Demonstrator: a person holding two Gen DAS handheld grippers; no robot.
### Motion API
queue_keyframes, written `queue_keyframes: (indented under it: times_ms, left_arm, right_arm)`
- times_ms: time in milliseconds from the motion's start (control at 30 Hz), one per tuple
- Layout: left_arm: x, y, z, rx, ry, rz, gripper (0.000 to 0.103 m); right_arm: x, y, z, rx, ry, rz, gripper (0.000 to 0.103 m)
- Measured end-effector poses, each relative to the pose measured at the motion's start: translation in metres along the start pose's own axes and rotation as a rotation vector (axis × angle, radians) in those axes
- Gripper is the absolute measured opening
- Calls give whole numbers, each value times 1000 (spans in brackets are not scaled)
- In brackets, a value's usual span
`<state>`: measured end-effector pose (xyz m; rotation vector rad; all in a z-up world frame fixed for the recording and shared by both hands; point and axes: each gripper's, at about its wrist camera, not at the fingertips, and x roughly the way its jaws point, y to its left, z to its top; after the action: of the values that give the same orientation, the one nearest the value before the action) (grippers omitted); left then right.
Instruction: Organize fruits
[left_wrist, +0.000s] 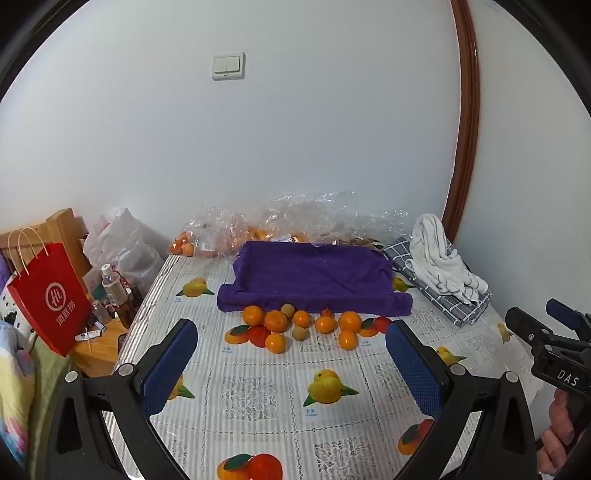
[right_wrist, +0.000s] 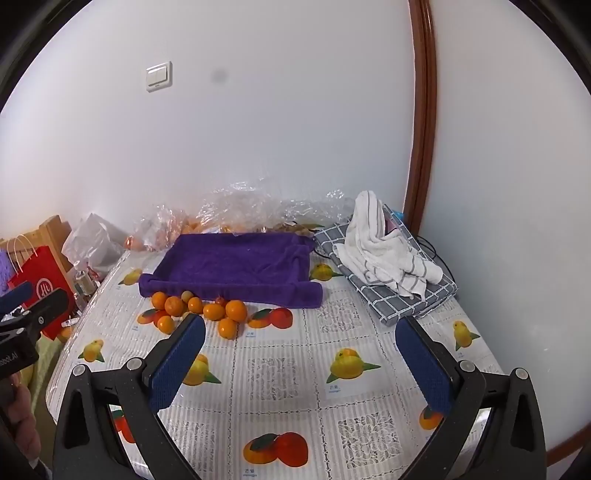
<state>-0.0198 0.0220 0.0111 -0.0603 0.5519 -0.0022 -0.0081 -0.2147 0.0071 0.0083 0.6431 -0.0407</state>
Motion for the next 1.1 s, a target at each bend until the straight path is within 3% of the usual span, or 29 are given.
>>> queue_keyframes:
  times_ms: [1100]
  left_arm:
    - [-6,-8,-4,17,-32,-11,103]
  right_arm:
    - [-7,-1,-2,15,-15,19,102]
